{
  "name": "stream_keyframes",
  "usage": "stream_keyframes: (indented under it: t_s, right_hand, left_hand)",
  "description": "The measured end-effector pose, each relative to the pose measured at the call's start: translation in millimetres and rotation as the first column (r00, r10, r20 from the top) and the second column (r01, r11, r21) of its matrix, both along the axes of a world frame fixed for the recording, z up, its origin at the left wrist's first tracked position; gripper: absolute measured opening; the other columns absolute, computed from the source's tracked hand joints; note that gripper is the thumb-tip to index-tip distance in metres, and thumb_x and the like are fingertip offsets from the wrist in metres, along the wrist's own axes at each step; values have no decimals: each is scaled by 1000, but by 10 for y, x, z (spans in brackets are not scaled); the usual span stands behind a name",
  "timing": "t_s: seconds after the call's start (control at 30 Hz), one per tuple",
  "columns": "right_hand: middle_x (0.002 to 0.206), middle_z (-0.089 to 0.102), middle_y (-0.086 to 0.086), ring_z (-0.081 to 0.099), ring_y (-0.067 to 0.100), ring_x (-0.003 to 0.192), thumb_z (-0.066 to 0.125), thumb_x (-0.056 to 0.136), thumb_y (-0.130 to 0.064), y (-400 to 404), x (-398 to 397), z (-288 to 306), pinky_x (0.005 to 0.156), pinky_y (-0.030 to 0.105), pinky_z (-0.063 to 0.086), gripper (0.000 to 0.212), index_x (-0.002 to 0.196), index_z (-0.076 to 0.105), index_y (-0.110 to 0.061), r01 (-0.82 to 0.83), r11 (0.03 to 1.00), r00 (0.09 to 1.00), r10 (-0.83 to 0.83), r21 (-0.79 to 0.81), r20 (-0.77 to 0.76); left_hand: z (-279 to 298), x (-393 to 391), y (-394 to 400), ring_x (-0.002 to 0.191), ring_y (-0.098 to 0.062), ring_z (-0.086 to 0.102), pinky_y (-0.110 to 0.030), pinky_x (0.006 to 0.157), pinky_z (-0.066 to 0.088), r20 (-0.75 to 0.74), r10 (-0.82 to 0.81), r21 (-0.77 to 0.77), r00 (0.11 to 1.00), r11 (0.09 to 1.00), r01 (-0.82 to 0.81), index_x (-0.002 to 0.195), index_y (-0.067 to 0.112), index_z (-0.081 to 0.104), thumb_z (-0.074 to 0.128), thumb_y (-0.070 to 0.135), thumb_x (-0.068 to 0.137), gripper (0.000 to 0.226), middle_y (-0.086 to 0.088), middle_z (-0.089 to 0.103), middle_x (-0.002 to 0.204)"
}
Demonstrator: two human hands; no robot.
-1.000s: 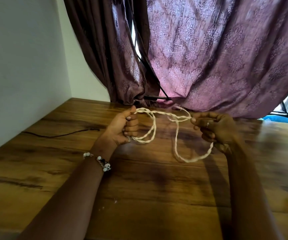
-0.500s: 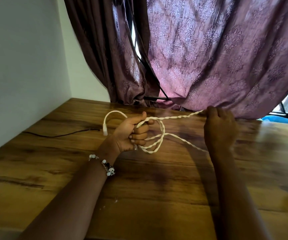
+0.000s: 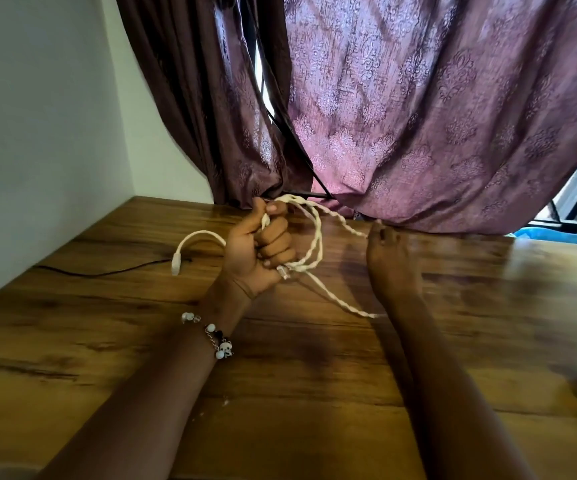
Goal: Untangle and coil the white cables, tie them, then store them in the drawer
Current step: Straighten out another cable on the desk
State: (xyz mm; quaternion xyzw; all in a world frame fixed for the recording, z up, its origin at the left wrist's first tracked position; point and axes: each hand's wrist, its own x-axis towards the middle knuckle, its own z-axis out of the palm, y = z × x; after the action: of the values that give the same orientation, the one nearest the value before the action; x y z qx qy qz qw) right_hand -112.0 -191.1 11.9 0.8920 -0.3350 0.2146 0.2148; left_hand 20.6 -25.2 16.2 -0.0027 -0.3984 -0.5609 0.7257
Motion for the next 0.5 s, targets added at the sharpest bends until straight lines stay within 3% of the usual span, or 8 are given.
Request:
stream_keyframes:
  t_s: [0.1, 0.17, 0.27, 0.4, 0.43, 0.5]
  right_hand:
    - [119, 56, 25, 51, 41, 111, 25, 90, 2, 213, 91, -75, 80, 44, 51, 47, 135, 37, 11, -90, 995, 983, 83, -37, -167]
    - [123, 55, 22, 45, 39, 119, 29, 95, -1, 341, 112, -40, 83, 44, 49, 39, 130, 44, 6, -154, 988, 967, 155, 21, -201]
    - [119, 60, 18, 46, 37, 118, 34, 96, -3, 450, 60, 87, 82, 41, 48, 33, 120, 57, -3, -162, 987, 956, 155, -11, -249]
    - [116, 60, 14, 48, 35, 116, 38, 95, -5, 485, -12, 175, 81, 41, 47, 31, 117, 60, -7, -163, 987, 953, 157, 0, -257]
    - [116, 60, 14, 48, 35, 116, 38, 95, -5, 488, -7, 175, 82, 41, 47, 31, 117, 60, -8, -186, 983, 940, 180, 5, -289]
    - [117, 60, 14, 45, 34, 117, 36, 95, -6, 485, 5, 174, 84, 41, 46, 33, 117, 61, -8, -263, 965, 892, 251, 18, -376]
  left_hand:
    - [-15, 53, -25, 39, -11, 26, -23, 37, 30, -95, 163, -40, 982, 985, -167, 87, 9, 50, 44, 41, 93, 33, 2, 29, 49]
    - [-11, 70, -22, 36, -7, 21, -18, 32, 30, -117, 335, 15, 935, 942, -336, 82, 13, 46, 49, 40, 88, 27, 5, 29, 44]
    - [-9, 81, -44, 34, -2, 27, -15, 33, 31, -112, 508, 71, 854, 862, -503, 71, 15, 45, 48, 31, 89, 24, 7, 36, 45]
    - [43, 22, -78, 42, -3, 38, -16, 42, 37, -103, 617, 174, 780, 783, -597, 55, 21, 58, 27, 21, 101, 55, 7, 43, 52]
    - [62, -8, -89, 44, -4, 41, -17, 45, 40, -78, 640, 185, 765, 763, -619, 57, 19, 59, 24, 19, 102, 57, 6, 47, 53]
    - [93, -67, -123, 50, -8, 50, -21, 51, 47, 1, 684, 185, 729, 717, -673, 72, 12, 52, 28, 17, 101, 38, 3, 54, 59]
